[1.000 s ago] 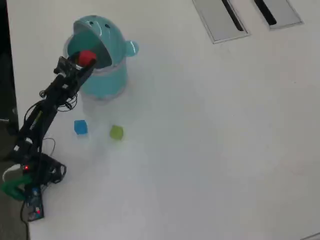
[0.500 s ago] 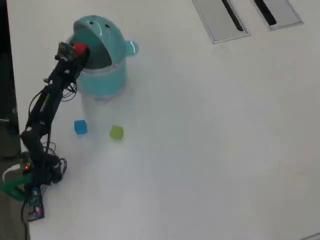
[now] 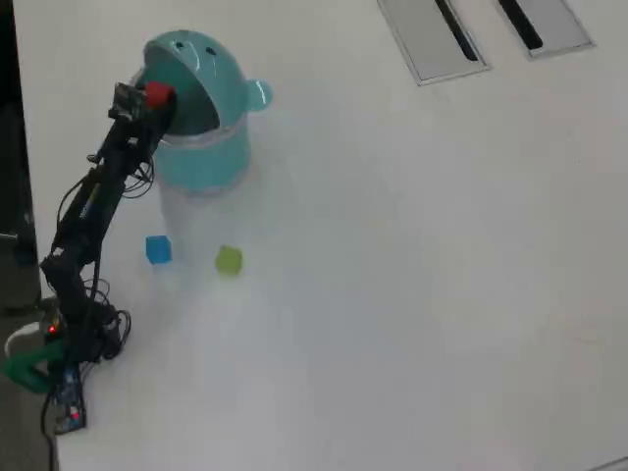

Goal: Grasp RGB lego blocks and put them in the bin one by one.

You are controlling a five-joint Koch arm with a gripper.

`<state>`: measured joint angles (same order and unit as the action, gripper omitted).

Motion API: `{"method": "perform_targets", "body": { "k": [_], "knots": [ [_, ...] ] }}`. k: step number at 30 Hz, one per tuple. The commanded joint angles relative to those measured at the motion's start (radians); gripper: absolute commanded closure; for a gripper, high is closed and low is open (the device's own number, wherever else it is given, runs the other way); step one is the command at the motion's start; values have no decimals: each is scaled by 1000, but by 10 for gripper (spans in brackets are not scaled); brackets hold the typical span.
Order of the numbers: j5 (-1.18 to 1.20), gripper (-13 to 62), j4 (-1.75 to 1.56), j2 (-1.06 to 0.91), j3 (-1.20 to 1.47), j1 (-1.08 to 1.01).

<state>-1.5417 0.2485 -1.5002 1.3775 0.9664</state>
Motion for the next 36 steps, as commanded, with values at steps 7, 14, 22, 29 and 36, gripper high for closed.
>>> {"method": "perform_targets", "body": {
  "k": [7, 14, 22, 29, 36],
  "knots": [
    [-273, 142, -12, -66, -61, -23],
    [-287, 153, 40, -104, -54, -32],
    [-328, 181, 147, -272, 107, -126],
    [-321, 170, 207, -426, 288, -282],
    [-321, 152, 279, -561, 431, -440]
  ]
}}
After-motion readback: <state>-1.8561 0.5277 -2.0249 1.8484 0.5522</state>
